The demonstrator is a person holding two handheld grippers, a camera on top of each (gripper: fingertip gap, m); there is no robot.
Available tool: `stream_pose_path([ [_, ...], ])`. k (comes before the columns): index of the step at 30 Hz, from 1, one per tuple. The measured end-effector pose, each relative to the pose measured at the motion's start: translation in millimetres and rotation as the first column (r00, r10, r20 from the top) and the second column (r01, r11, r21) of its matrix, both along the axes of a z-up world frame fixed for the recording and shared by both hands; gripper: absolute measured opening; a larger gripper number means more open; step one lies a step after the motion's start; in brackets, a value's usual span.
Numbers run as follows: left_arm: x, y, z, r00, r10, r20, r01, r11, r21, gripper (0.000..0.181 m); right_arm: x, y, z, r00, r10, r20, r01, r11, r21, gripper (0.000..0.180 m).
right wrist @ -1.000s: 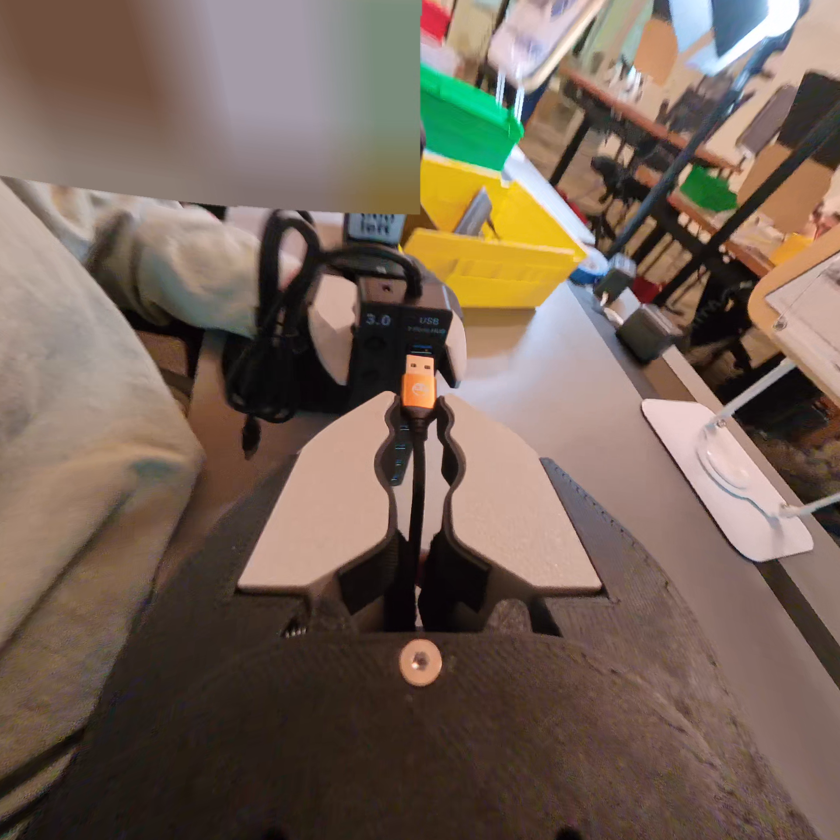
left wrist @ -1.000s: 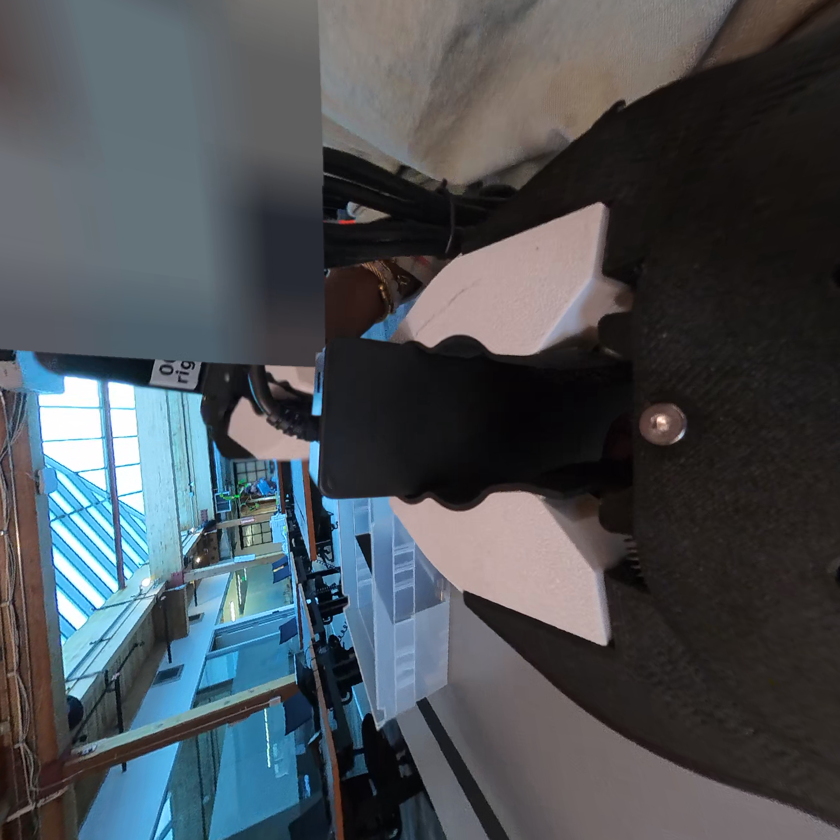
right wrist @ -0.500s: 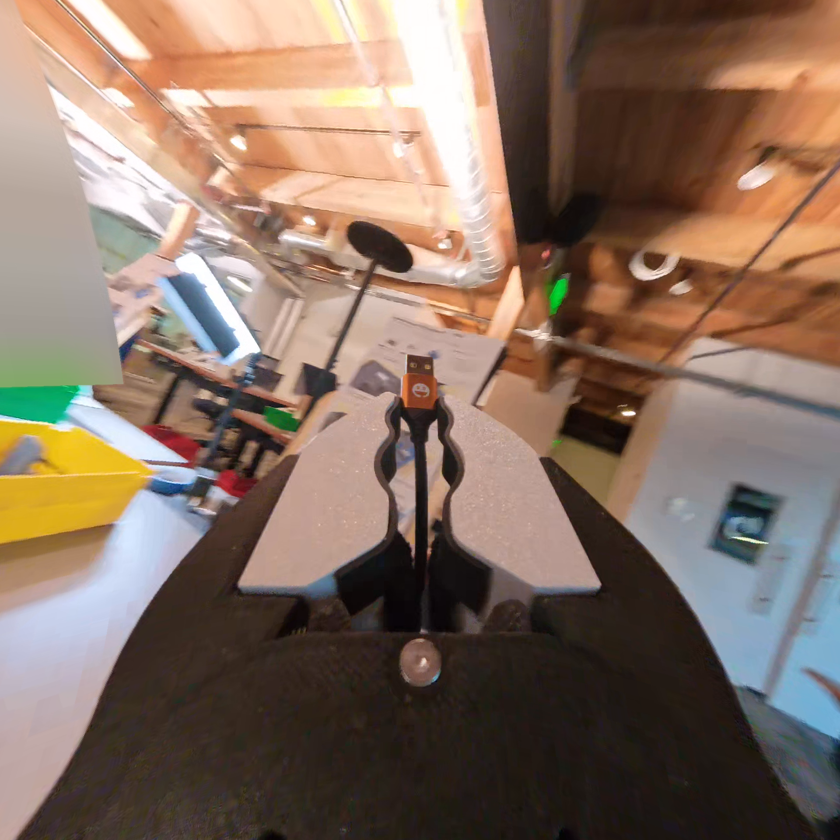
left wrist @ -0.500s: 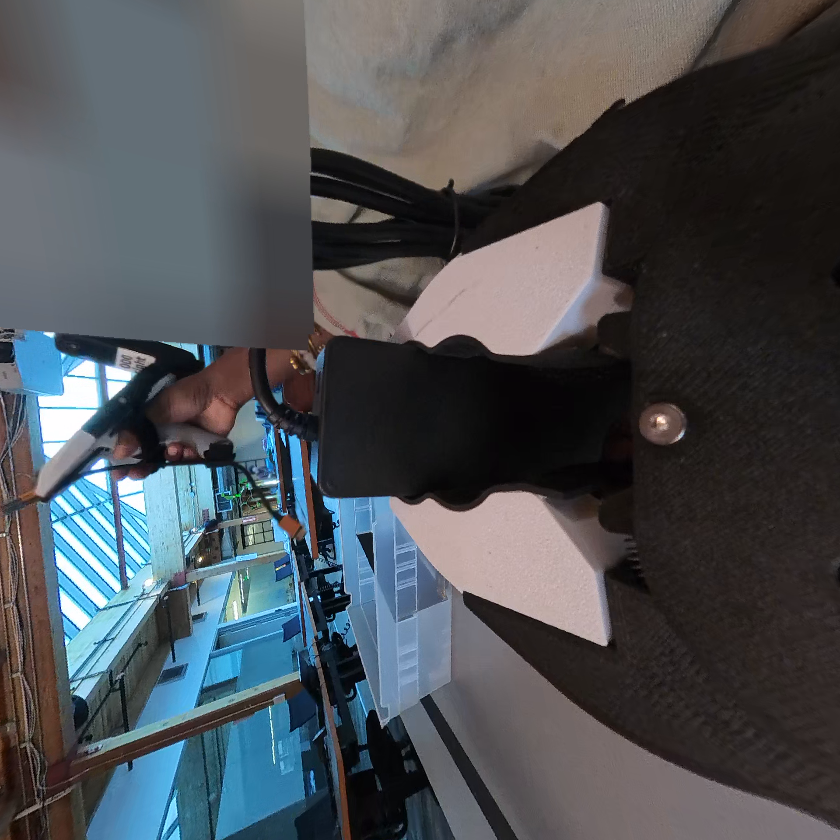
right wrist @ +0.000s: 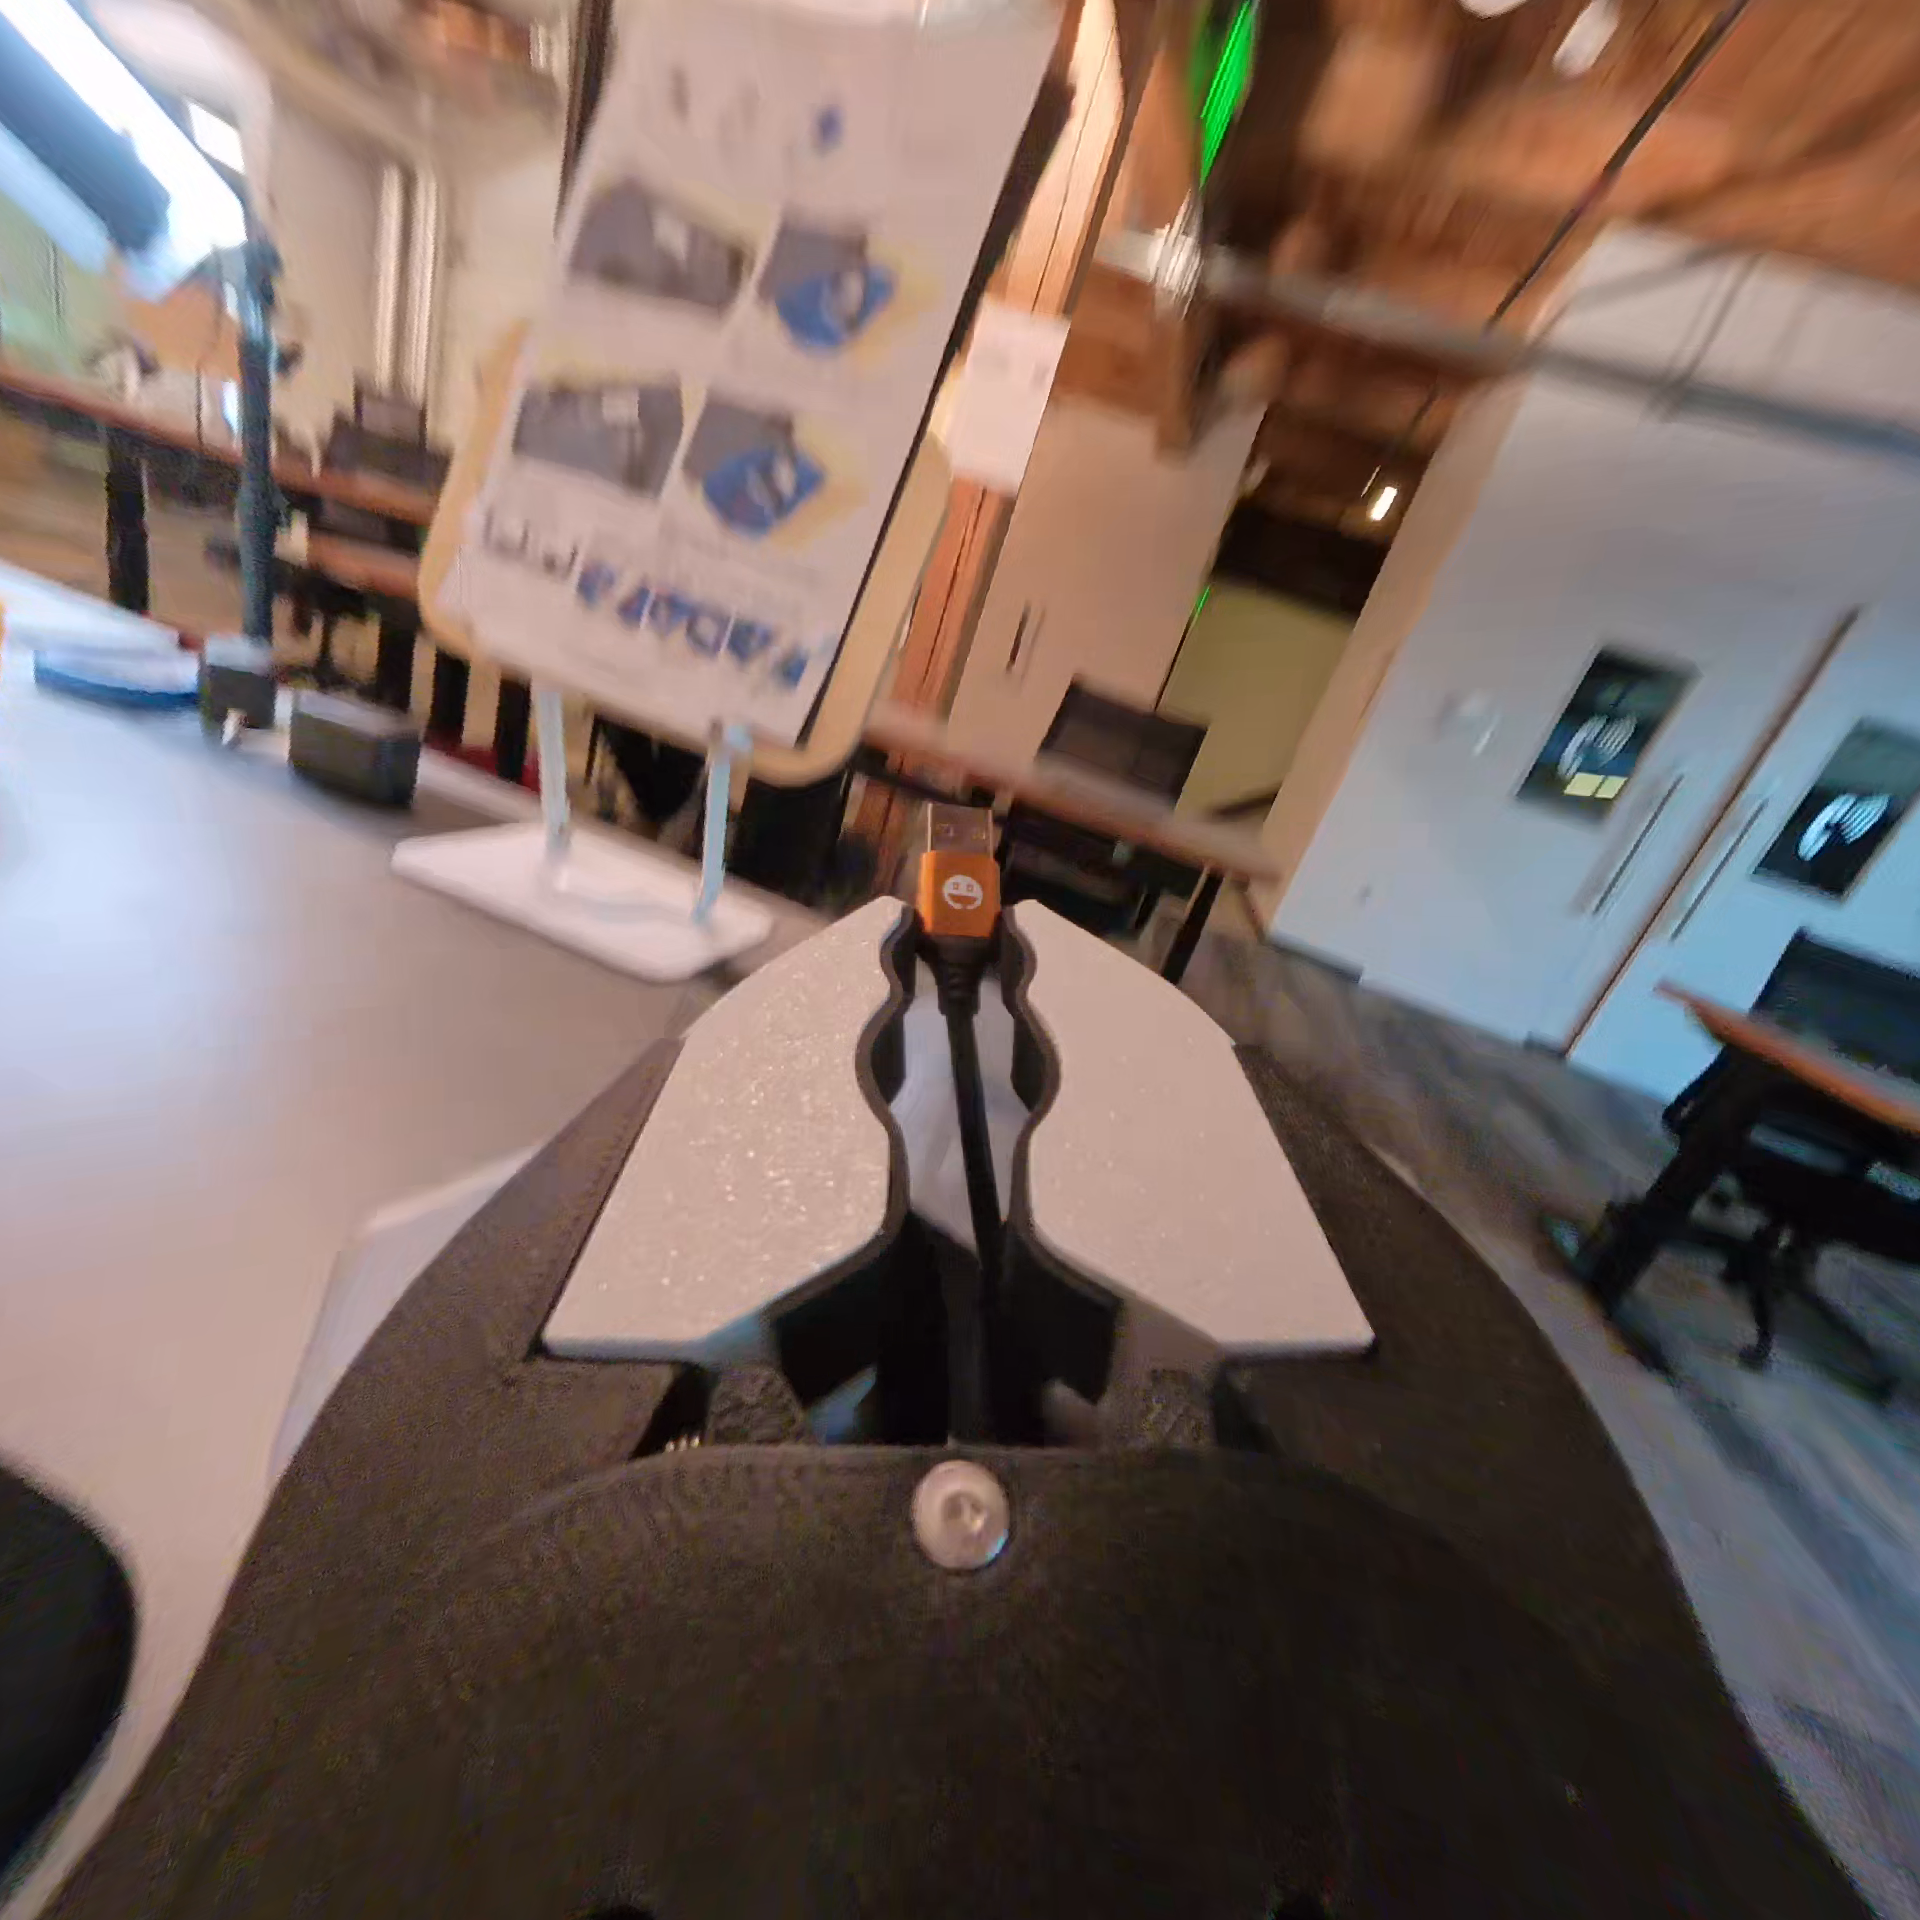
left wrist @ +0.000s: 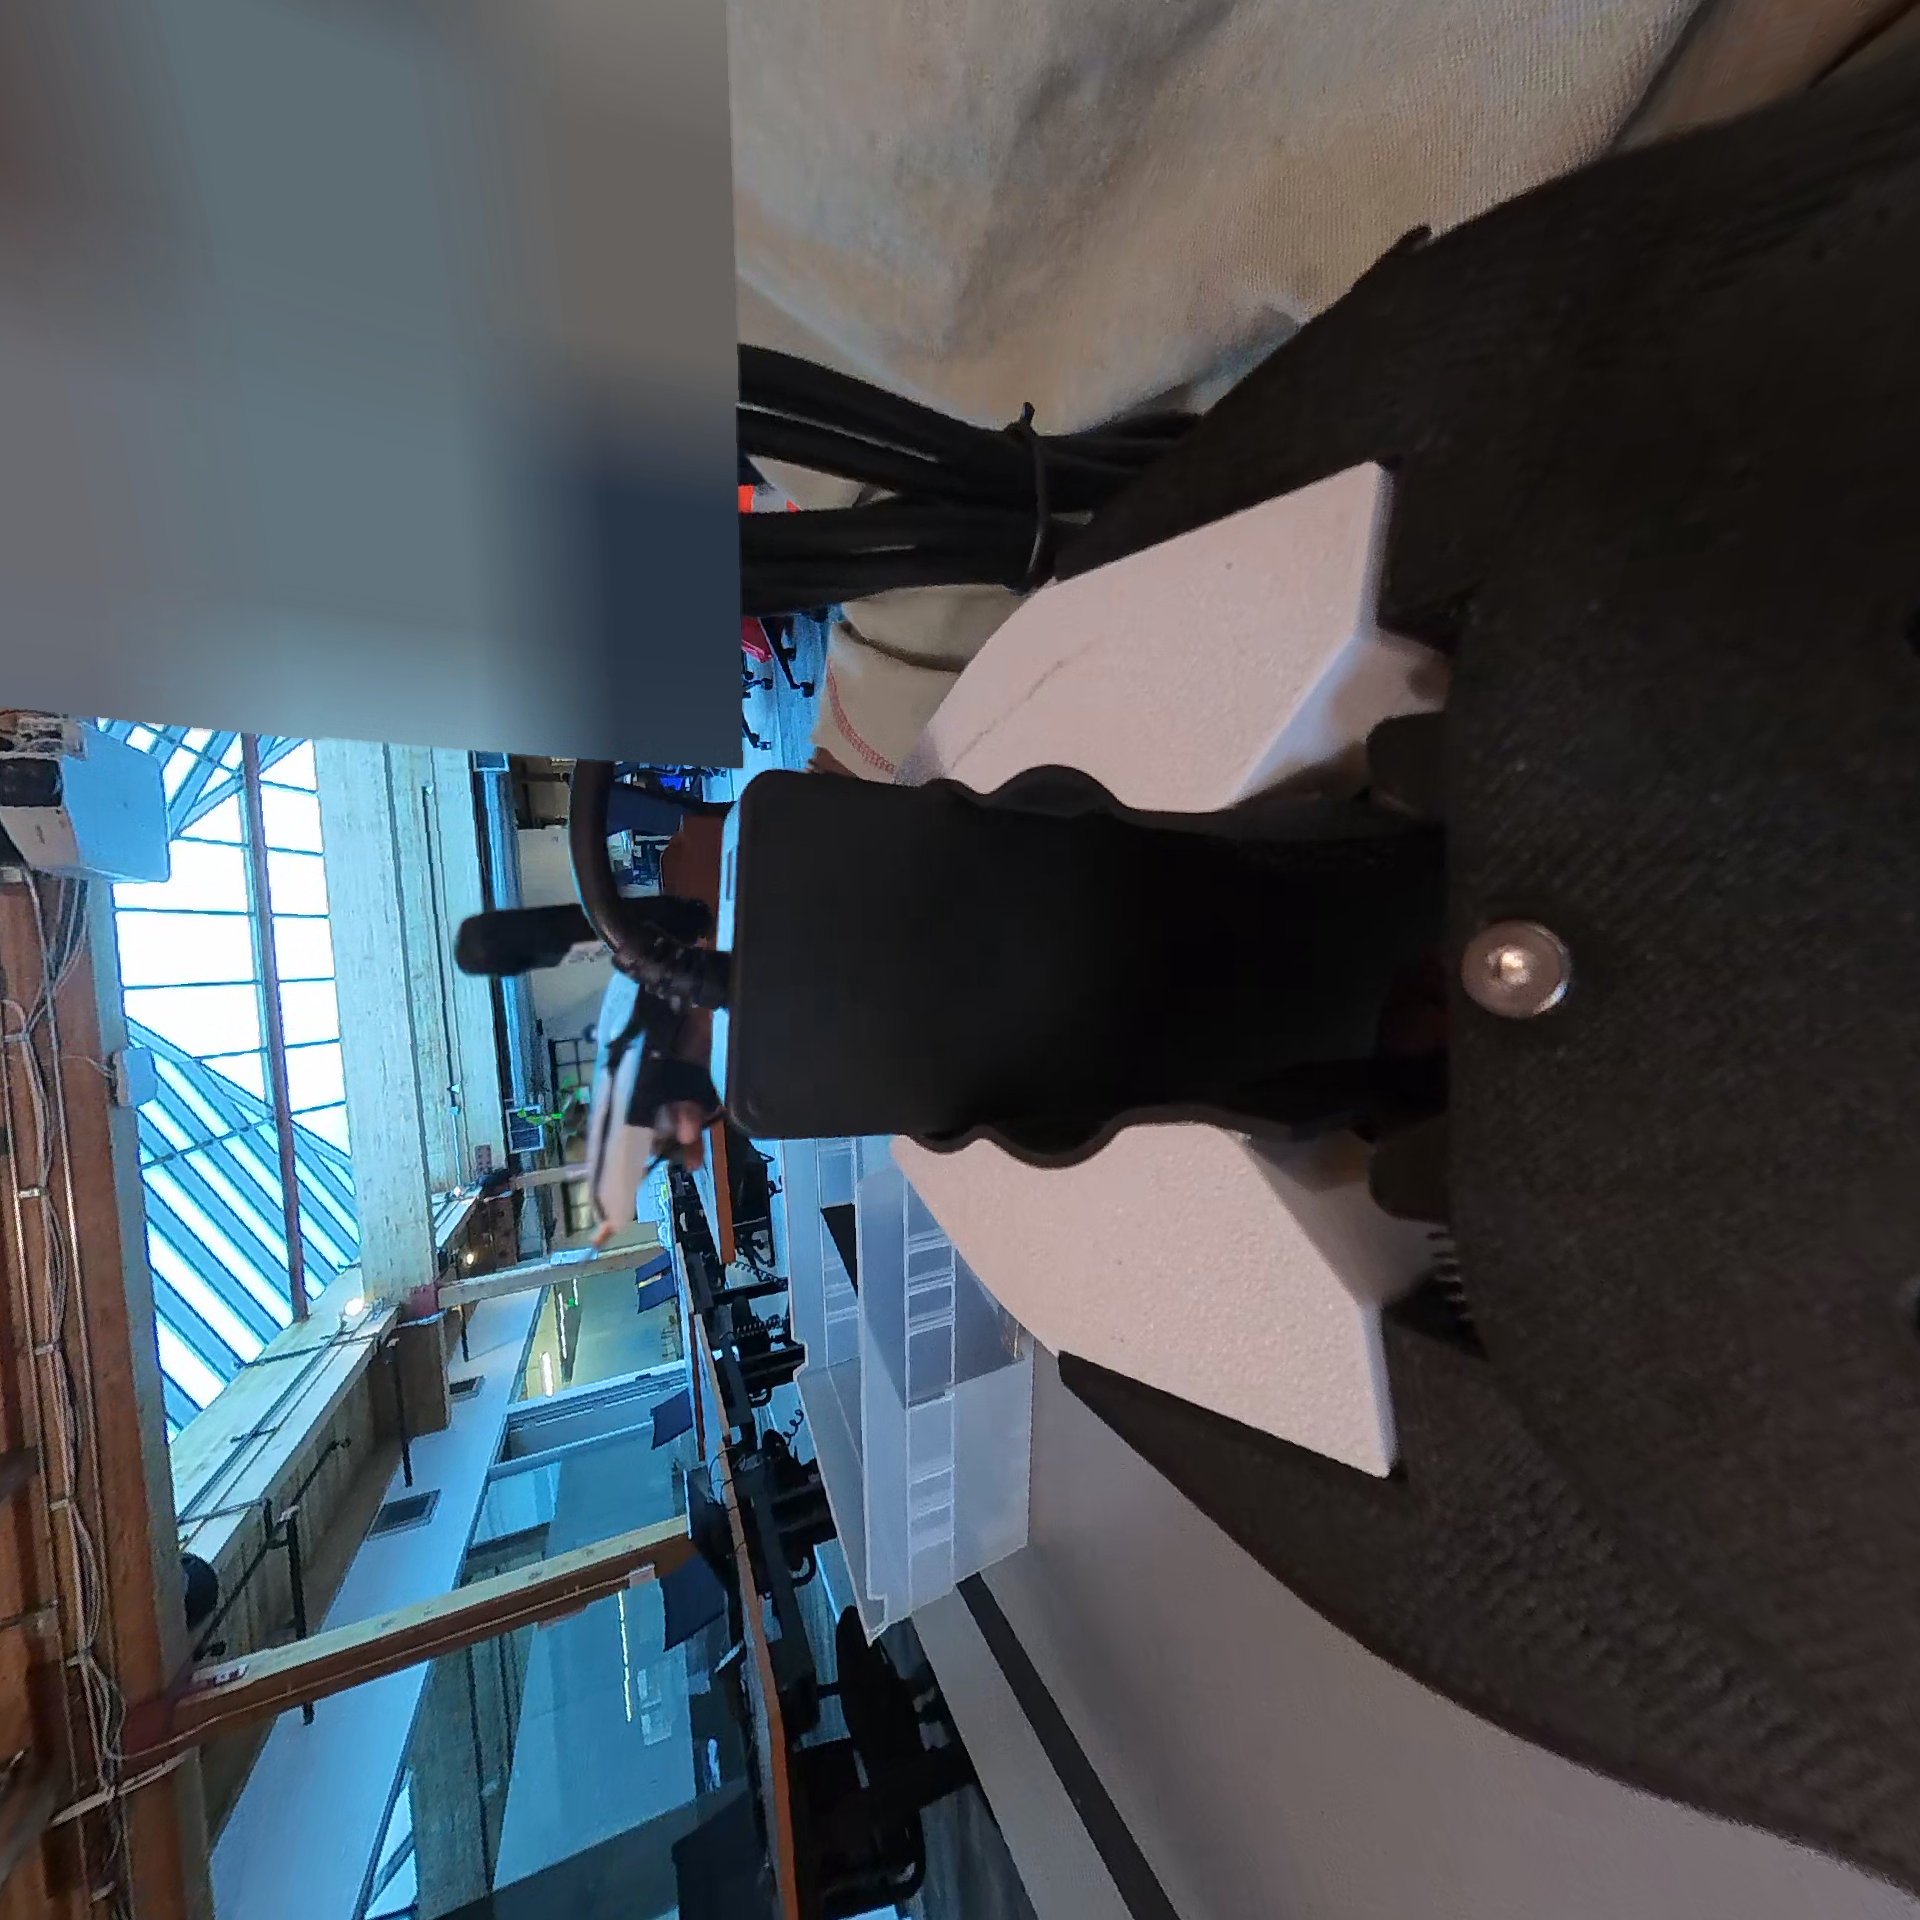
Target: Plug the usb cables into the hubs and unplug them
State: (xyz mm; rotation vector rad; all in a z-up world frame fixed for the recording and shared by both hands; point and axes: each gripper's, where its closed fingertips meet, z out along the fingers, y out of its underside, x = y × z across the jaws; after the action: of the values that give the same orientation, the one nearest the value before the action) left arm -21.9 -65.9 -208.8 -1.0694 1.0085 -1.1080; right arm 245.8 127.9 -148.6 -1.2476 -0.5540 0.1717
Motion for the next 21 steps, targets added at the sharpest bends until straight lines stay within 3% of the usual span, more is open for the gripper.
stream_pose_path([
  [3,-0.2,1.4,0.2,1.000,0.006,0.005,-0.006,1.000,-0.006,0.056,-5.5,12.3,-47.5,0.989,0.026,0.149,0.014,0.966,-0.260,0.015],
  [6,-0.3,4.2,-0.3,1.000,0.025,0.003,-0.025,1.000,-0.005,0.055,-6.6,15.2,-95.3,0.947,0.074,0.312,0.086,0.878,-0.471,0.024],
  [9,-0.7,6.2,-0.7,0.999,0.042,-0.001,-0.042,0.999,0.001,0.055,-1.8,18.3,-113.2,0.897,0.049,0.440,0.198,0.844,-0.499,0.049],
  [12,-1.0,6.6,-1.2,0.999,0.049,-0.001,-0.049,0.999,-0.001,0.055,-10.2,10.0,-100.2,0.885,0.056,0.462,0.190,0.863,-0.469,0.057],
  [14,-1.1,7.7,-1.6,0.998,0.056,-0.004,-0.056,0.998,-0.002,0.055,-40.4,-2.9,-80.9,0.900,0.156,0.407,0.045,0.895,-0.444,0.064],
  [16,-1.1,8.4,-1.5,0.998,0.058,-0.005,-0.058,0.998,-0.002,0.055,-89.0,-38.5,-53.5,0.865,0.392,0.314,-0.256,0.882,-0.394,0.074],
  [19,-1.3,9.1,-2.1,0.998,0.061,-0.006,-0.061,0.998,0.002,0.055,-154.0,-108.6,-10.0,0.682,0.702,0.204,-0.657,0.711,-0.252,0.076],
  [21,-1.0,9.2,-2.2,0.998,0.066,-0.008,-0.066,0.998,0.006,0.055,-190.9,-147.9,2.0,0.536,0.822,0.192,-0.798,0.568,-0.203,0.075],
])
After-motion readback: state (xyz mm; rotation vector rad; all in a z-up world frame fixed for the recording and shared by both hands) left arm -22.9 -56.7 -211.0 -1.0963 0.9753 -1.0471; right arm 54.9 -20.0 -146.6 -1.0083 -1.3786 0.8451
